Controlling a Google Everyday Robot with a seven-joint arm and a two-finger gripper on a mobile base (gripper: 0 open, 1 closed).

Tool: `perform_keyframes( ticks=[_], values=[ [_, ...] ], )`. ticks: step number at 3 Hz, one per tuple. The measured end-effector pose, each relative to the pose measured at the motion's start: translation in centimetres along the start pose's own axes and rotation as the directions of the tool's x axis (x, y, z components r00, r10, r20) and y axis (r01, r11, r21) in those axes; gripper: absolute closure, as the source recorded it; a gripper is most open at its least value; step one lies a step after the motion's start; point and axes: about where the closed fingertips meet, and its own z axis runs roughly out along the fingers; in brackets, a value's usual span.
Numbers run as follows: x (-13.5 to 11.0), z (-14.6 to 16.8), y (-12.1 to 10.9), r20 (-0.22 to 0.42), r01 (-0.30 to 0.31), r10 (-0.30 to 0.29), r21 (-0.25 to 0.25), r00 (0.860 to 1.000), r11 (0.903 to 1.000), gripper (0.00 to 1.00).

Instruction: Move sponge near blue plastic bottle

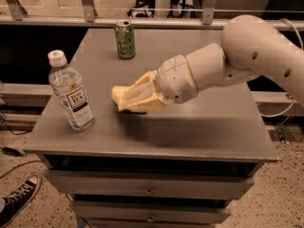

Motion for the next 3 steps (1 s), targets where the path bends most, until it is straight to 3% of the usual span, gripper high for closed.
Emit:
perform_keyframes(
  ticks=[3],
  values=[
    [-0.8,4.5,2.6,0.041,0.008,-0.005,-0.085,0.999,0.9964,0.18]
  ],
)
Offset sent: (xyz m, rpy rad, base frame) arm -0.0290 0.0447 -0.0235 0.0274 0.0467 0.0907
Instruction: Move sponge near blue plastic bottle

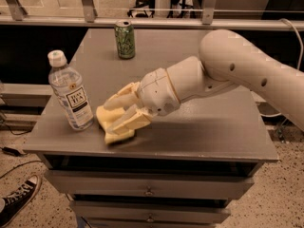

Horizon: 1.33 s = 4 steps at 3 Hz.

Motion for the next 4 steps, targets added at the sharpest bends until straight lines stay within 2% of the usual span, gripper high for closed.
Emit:
perform_keyframes(
  ticks=[1,2,3,4],
  values=[
    [-0.1,0.6,0.4,0.007,-0.002,0.002,-0.01,1.0,0.9999,0.0],
    [-0.1,0.7,0.4,0.008,-0.002,0.002,-0.011,1.0,0.9999,0.0],
    [0.9,-2.8,-2.1,-0.025,-0.013,0.015,0.077,1.0,0.9969,0.0],
    [2.4,-9.8,-6.4,-0.1,0.006,0.018,0.24,0.995,0.9707,0.0]
  ],
)
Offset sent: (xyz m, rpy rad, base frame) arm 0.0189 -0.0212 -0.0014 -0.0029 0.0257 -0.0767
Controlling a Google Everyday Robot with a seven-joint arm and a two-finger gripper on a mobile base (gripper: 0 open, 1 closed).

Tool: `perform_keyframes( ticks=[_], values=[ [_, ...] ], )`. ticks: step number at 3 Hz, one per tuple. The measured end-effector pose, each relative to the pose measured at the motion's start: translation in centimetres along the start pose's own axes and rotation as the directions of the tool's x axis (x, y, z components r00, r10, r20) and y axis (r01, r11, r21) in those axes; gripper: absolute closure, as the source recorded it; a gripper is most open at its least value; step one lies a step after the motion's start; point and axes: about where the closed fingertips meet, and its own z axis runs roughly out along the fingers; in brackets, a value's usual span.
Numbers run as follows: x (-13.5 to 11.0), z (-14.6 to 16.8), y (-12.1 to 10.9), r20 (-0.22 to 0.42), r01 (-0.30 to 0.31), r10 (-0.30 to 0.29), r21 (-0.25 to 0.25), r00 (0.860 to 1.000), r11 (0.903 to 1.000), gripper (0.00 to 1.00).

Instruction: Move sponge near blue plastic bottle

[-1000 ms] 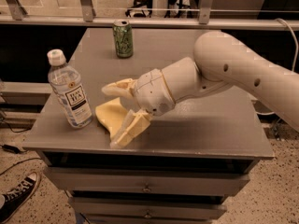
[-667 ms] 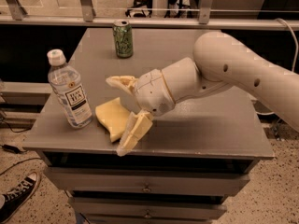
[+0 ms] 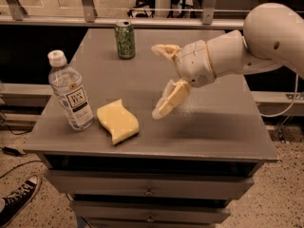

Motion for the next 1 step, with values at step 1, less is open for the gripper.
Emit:
perform_keyframes(
  ticks=[1],
  values=[
    [-0.1,-0.06,-0.07,0.001,0.001,-0.001,0.002,1.0,1.0,0.0]
  ],
)
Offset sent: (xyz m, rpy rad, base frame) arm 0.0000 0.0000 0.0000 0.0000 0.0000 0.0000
